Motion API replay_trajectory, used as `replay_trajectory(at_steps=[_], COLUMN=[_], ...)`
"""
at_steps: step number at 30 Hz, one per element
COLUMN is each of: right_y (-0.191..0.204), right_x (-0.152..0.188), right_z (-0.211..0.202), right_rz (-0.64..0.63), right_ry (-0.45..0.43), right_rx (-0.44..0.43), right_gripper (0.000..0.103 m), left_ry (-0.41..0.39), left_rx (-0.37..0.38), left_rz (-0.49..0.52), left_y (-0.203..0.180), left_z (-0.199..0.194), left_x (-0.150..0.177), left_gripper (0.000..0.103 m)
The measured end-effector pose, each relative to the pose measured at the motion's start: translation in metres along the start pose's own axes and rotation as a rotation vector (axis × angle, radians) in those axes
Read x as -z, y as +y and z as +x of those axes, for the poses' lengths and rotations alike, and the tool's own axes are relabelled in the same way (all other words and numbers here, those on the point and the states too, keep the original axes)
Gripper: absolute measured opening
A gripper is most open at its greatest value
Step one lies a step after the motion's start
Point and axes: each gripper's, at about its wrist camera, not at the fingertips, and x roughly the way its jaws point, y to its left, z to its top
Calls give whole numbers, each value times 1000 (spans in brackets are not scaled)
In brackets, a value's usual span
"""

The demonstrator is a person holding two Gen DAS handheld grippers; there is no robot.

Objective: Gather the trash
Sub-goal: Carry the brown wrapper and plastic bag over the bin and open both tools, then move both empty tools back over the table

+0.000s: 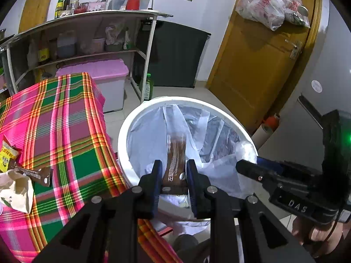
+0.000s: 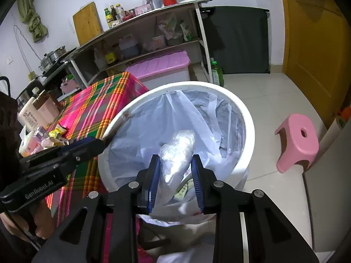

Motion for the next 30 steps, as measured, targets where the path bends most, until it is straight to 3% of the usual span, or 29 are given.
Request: replay_trajectory(at_steps=[3,12,30], right_y=[-1,3,47], right_x=[0,1,14], right_z=[1,-9,-42], right_rz=[2,-11,-104], right_ry=[-5,-31,-74], right_rx=[0,-3,-104], right_gripper=[37,38,38], left_ry=[-2,-29,-77], left_rx=[0,20,-62], left_rz=[-2,-18,-83], left_y=[0,4,31], left_z=[0,-15,-66], left_x=[0,1,29], left_gripper=[28,28,29])
